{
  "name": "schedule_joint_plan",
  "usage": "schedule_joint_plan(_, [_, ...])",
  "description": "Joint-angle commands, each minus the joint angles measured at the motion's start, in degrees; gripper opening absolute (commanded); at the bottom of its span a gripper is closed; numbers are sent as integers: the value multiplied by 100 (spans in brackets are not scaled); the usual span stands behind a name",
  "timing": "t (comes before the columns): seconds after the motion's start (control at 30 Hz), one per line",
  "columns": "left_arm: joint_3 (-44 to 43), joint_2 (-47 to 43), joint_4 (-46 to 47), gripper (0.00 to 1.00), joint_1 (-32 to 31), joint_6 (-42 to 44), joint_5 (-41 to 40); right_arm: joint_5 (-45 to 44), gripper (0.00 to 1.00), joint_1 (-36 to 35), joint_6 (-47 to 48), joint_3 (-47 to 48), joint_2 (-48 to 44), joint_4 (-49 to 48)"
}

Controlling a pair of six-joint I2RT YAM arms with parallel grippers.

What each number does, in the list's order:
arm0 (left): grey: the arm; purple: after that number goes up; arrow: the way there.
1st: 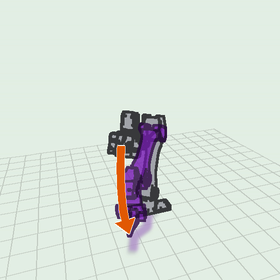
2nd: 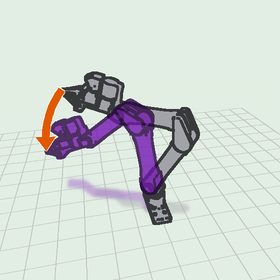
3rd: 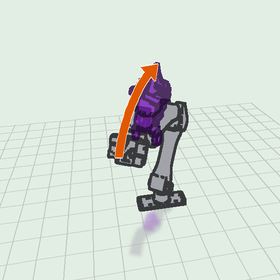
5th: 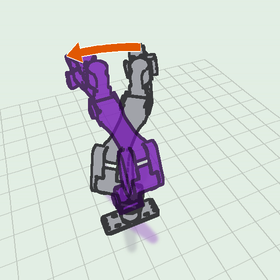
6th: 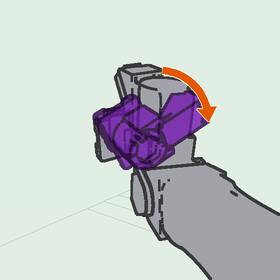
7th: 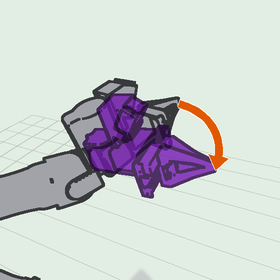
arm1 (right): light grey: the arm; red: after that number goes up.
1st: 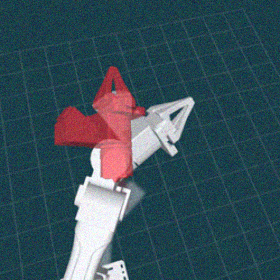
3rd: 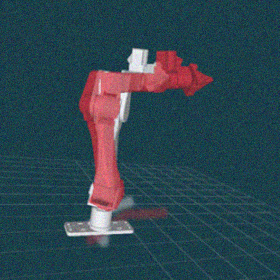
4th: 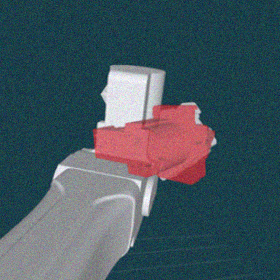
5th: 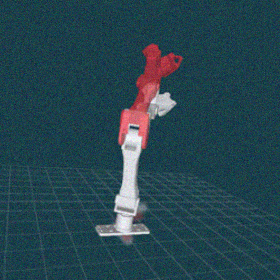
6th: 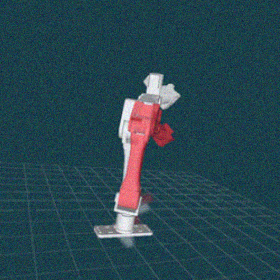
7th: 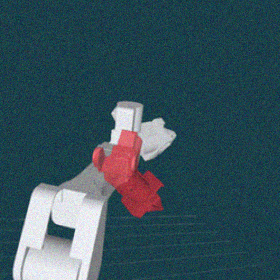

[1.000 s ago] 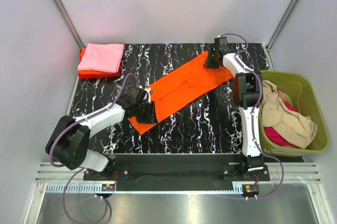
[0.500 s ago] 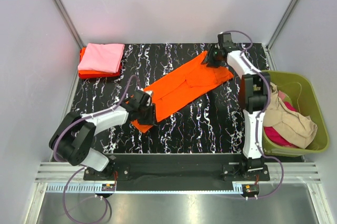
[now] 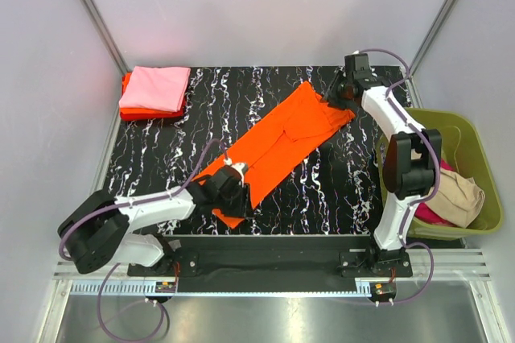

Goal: Fold and stack the t-shirts
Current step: Fold the tshirt

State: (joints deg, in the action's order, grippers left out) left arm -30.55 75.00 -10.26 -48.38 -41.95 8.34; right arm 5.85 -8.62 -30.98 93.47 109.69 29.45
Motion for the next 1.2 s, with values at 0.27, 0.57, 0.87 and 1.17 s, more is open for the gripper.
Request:
schedule_joint_plan(0.27, [-978, -670, -422, 44, -761, -263, 371, -1486, 25, -52, -584, -101, 756, -36])
schedule_joint_plan(0.57, [-1674, -609, -1232, 46, 196, 476, 704, -2211, 21, -25, -444, 390, 1432, -19])
schedule_joint_plan(0.87, [-1990, -733, -1996, 46, 1551, 1548, 511, -1728, 20, -17, -5, 1313, 2355, 25])
schedule_joint_plan(1.17, [-1402, -267, -1173, 44, 1367, 1314, 985, -831, 20, -17, 250, 3044, 3505, 34])
